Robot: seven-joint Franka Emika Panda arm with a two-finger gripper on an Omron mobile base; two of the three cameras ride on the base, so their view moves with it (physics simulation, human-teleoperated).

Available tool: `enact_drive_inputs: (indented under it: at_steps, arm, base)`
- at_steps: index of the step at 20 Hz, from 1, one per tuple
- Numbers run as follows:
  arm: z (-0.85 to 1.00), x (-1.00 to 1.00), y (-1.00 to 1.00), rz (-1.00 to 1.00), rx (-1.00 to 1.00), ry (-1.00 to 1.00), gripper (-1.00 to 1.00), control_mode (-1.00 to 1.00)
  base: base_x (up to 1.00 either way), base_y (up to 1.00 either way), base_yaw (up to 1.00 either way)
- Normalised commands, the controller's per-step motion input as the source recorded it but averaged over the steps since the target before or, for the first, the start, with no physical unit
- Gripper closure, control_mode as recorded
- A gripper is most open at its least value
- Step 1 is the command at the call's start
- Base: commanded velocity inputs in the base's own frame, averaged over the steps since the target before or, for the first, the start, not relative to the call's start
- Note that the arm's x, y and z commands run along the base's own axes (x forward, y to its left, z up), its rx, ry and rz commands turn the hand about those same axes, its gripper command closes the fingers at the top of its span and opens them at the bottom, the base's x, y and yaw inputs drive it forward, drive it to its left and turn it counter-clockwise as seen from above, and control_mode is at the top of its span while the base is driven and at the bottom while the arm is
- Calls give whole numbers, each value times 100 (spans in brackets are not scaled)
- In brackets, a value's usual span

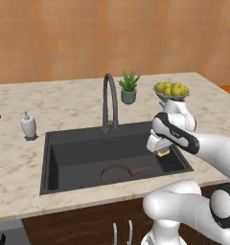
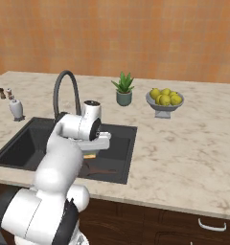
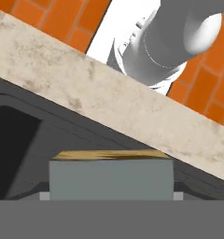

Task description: Pick the pan and sponge and place them into the sink. Then turn on the water.

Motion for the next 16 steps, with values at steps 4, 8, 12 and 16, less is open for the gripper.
enact_drive_inputs:
  at_steps: [4,8,12,16]
  arm:
    - [0,68,-2,34,0,0,100,-100]
    - [-4,24,0,40,0,0,100,-100]
    - [-2,2,0,42,0,-4,100,-100]
    - [-6,-8,-6,42,2,-13,100,-100]
  base:
    - [0,0,0]
    - [0,0,0]
    - [0,0,0]
    - [0,0,0]
